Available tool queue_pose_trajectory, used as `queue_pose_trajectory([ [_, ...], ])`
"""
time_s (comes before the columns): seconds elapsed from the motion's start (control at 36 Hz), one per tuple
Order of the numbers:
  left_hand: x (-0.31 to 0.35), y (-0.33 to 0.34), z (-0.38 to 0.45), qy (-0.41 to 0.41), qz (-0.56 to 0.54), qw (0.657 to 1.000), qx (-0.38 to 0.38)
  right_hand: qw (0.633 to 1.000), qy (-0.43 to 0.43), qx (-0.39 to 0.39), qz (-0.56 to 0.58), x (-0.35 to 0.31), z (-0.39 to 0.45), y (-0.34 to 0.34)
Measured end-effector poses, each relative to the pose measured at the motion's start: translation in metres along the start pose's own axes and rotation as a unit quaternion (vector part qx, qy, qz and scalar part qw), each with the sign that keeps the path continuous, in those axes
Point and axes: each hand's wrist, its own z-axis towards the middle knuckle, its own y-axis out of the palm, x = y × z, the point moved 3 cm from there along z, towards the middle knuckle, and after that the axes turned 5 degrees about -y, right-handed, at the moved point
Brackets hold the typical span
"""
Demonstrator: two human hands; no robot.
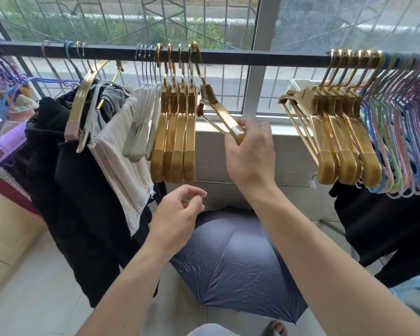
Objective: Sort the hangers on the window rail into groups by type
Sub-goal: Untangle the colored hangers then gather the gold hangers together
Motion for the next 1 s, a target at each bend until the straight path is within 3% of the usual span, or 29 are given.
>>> queue_pose_trajectory([
  [0.14,-0.004,0.001,-0.002,-0.005,-0.002,1.0,-0.004,0.995,-0.076,0.023,-0.058,-0.02,0.022,-0.015],
  [0.28,-0.005,0.001,-0.006,0.005,0.01,1.0,-0.009,0.985,-0.088,0.027,-0.144,-0.025,0.056,-0.026],
  [0.39,-0.004,0.005,-0.009,0.011,0.013,1.0,-0.016,0.979,-0.047,-0.04,-0.197,-0.004,0.07,-0.026],
  [0.56,-0.021,0.014,-0.013,-0.011,0.059,0.996,-0.061,0.96,0.096,-0.138,-0.224,0.071,0.026,-0.021],
  [0.72,-0.081,0.027,-0.008,-0.136,0.192,0.95,-0.205,0.93,0.251,-0.215,-0.163,0.151,-0.04,-0.02],
  [0.78,-0.103,0.032,-0.008,-0.173,0.214,0.935,-0.226,0.92,0.307,-0.226,-0.097,0.167,-0.055,-0.024],
  [0.92,-0.175,0.033,-0.015,-0.279,0.227,0.922,-0.146,0.89,0.373,-0.259,0.047,0.177,-0.094,-0.036],
  [1.0,-0.219,0.019,-0.014,-0.3,0.275,0.909,-0.09,0.867,0.387,-0.29,0.124,0.186,-0.11,-0.043],
])
